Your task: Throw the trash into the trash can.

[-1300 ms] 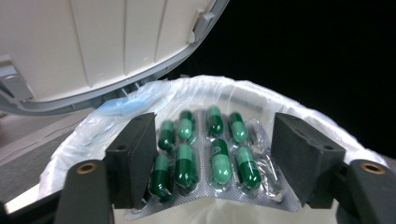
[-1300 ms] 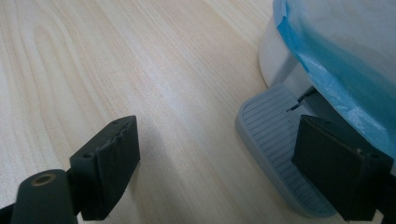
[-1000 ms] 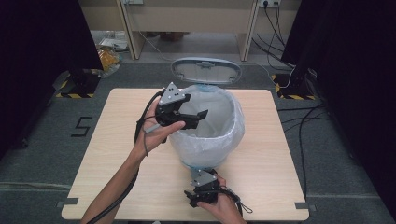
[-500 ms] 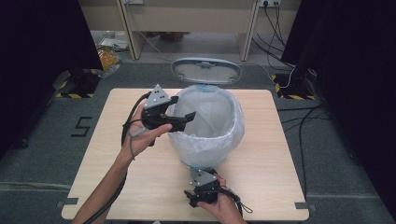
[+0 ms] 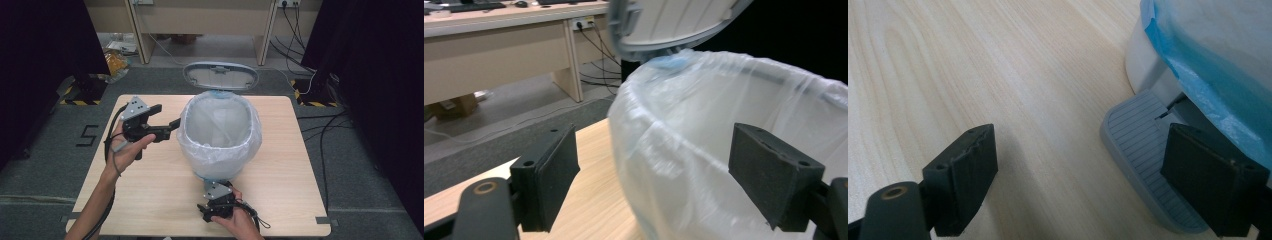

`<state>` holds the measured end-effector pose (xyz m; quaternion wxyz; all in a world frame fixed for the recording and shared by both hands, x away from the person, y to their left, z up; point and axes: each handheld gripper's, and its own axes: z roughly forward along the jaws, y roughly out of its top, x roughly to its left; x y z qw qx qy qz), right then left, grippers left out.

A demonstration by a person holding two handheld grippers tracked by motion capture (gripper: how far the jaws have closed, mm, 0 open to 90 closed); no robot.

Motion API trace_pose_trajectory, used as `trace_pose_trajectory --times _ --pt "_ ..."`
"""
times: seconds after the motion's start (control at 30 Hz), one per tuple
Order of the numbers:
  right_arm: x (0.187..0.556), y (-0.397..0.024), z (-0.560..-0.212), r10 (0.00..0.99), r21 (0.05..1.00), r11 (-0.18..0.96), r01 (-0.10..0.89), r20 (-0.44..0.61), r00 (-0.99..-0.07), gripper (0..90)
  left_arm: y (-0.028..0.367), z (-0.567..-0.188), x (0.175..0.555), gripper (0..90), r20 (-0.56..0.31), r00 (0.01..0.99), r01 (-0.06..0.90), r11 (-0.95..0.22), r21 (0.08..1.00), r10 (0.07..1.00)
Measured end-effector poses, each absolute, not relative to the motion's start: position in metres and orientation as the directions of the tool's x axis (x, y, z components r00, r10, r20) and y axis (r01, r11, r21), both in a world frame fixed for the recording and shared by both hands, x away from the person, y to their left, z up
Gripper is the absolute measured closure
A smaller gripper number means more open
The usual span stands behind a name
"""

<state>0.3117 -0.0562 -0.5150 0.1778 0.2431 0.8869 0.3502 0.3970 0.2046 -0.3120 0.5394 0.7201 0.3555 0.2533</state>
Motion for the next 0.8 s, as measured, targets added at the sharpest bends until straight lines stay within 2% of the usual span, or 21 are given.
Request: trace_pose_trajectory --times 0.47,0.8 --pt "0.312 -0.056 -0.515 0.552 0.708 0.639 0.302 -0.148 -0.821 14.8 0.234 -0.342 0.388 19.7 -0.015 0.565 0.272 -0.169 0.947 0.825" --pt "0.312 -0.056 -0.515 0.555 0.710 0.636 0.304 -0.146 -0.819 14.7 0.249 -0.387 0.387 19.6 -0.032 0.526 0.334 -0.172 0.927 0.850"
